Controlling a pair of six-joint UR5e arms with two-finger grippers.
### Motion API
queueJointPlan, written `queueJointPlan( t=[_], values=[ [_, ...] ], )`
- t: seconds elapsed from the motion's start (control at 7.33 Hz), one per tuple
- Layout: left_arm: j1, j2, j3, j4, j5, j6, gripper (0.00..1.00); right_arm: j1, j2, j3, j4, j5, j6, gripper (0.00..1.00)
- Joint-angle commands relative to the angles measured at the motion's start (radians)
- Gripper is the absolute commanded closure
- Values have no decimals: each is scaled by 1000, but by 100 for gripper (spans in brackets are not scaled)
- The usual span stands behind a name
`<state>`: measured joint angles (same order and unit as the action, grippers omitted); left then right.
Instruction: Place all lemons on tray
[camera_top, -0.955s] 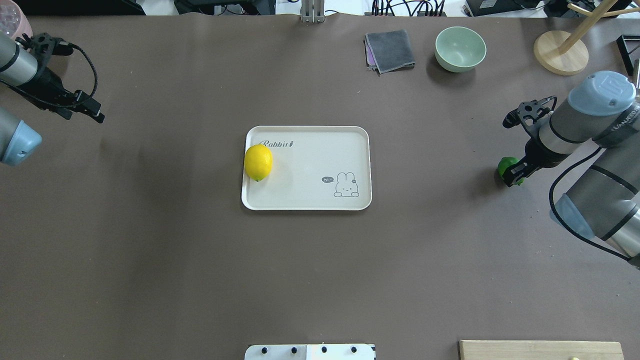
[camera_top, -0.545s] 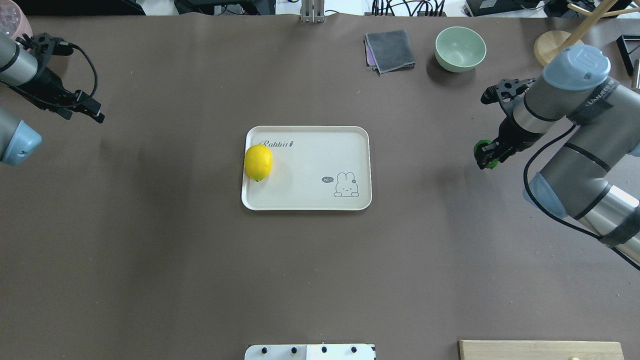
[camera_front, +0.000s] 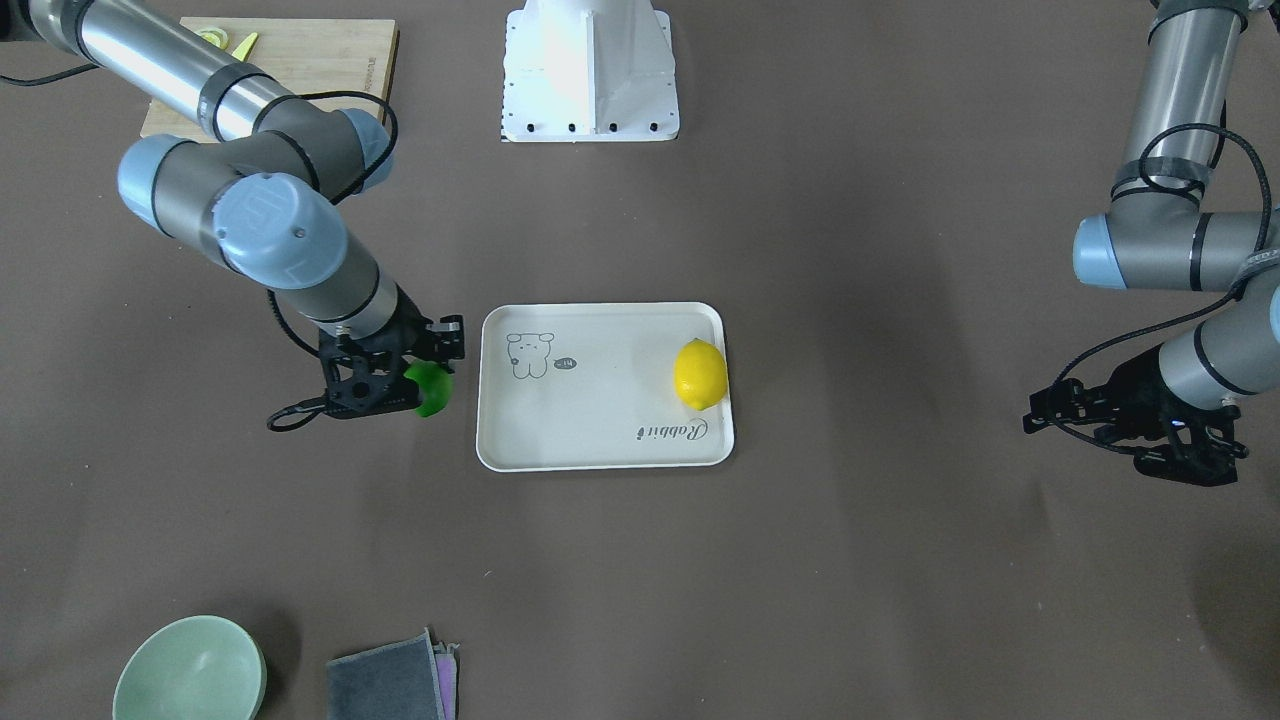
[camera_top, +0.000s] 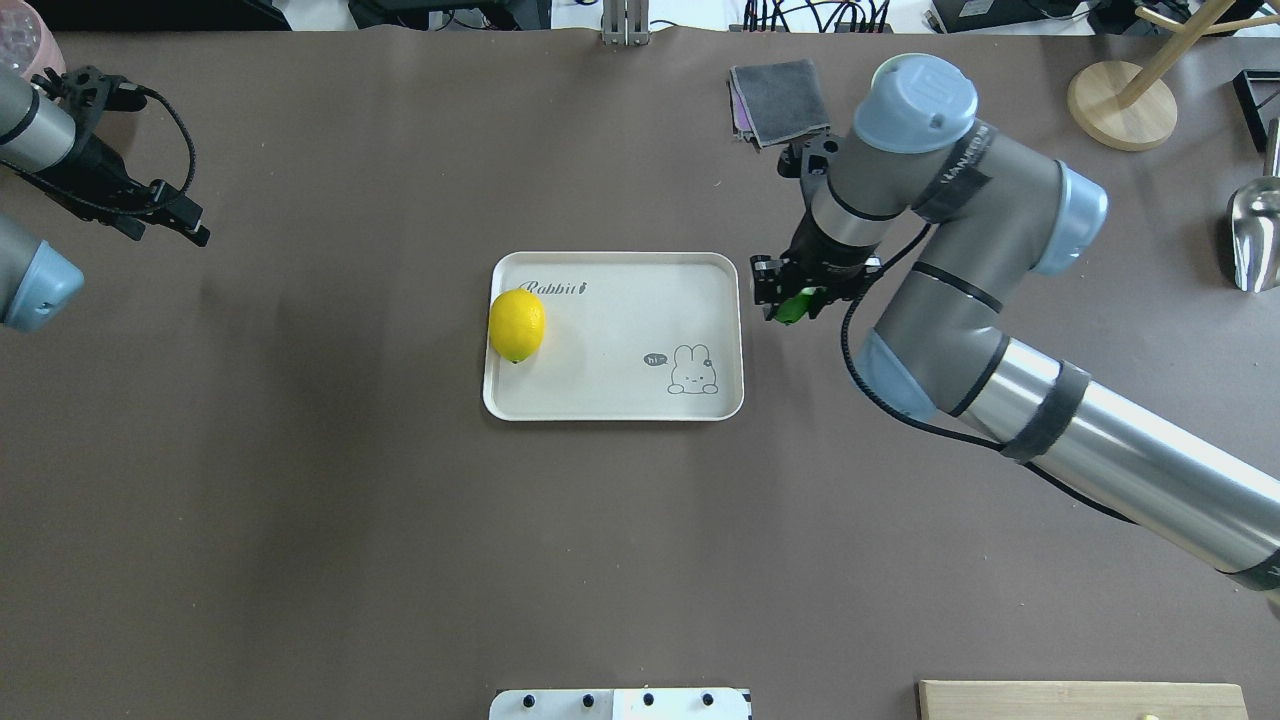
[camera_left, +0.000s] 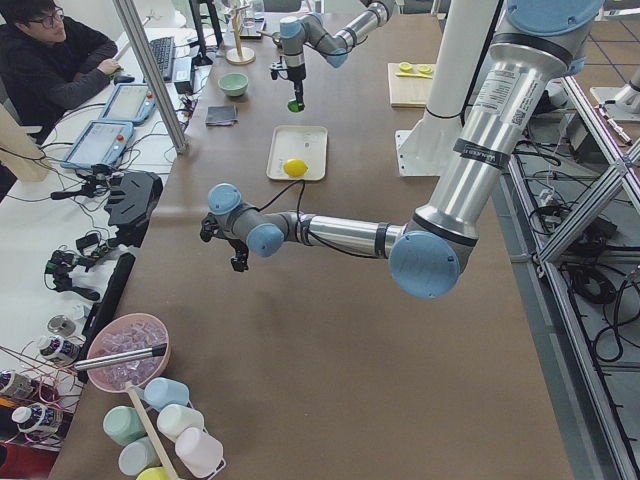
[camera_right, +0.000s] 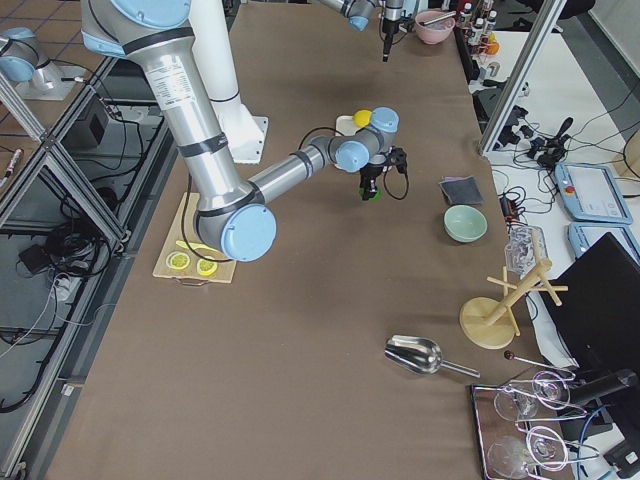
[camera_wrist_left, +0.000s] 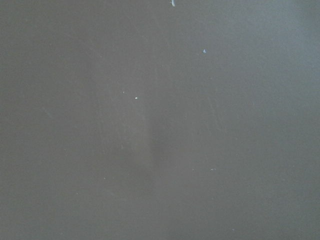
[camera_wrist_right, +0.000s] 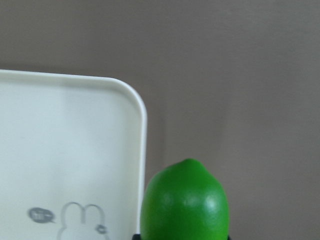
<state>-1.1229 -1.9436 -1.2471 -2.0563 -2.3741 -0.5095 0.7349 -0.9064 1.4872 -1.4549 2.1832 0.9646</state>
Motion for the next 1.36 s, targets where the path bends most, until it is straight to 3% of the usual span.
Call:
queueJointPlan(
  t=[0.0,0.14,0.27,0.95,1.23],
  values=[
    [0,0,-2,-1,-1,-3,2,-58,121,-73,5,-36,104,100],
    [0,0,-3,-1,-1,-1,2,-60,124,-77,5,-37,105,16],
    [0,0,-3,-1,-2,-3,2,-61,127,-79,4,-46,109,0],
    [-12,-1,2,1,-8,5,2,7,95,-90,1,-19,59,0],
    [-99,-1,0,54,-77,37,3,125,14,-44,-2,103,-9,0]
  ],
)
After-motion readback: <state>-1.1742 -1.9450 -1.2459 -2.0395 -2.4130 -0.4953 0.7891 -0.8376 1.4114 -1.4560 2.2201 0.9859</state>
